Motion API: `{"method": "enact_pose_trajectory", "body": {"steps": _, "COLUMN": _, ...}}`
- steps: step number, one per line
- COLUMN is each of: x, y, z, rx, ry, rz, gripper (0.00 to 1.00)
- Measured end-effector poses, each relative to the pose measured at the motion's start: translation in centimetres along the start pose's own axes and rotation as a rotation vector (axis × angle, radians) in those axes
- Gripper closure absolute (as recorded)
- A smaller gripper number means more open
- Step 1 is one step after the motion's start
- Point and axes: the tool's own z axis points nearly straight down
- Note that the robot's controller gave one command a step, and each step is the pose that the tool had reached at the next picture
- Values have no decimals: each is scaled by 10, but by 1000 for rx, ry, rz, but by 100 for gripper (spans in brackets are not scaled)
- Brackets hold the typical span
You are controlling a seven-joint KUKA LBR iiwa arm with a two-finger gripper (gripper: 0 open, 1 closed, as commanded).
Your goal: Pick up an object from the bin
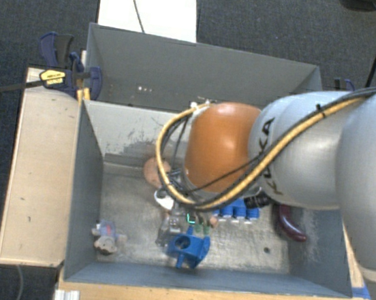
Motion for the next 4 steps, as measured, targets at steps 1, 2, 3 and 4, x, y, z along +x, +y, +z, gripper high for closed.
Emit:
{"method": "enact_pose_trajectory", "body": {"steps": 1, "x": -2, "y": -1, "z": -4, "rx": -1, "ry": -8, "rz": 5, "gripper": 0}}
{"method": "enact_pose_trajectory", "body": {"steps": 2, "x": -25, "y": -43, "z": 65, "rx": -2, "ry": -11, "rz": -224, "gripper": 100}}
{"method": "enact_pose_trajectory", "body": {"steps": 3, "x": -24, "y": -42, "z": 67, "rx": -2, "ry": -7, "rz": -222, "gripper": 0}}
{"method": "enact_pose_trajectory", "body": {"steps": 4, "x": -25, "y": -43, "z": 65, "rx": -2, "ry": -13, "rz": -216, "gripper": 100}}
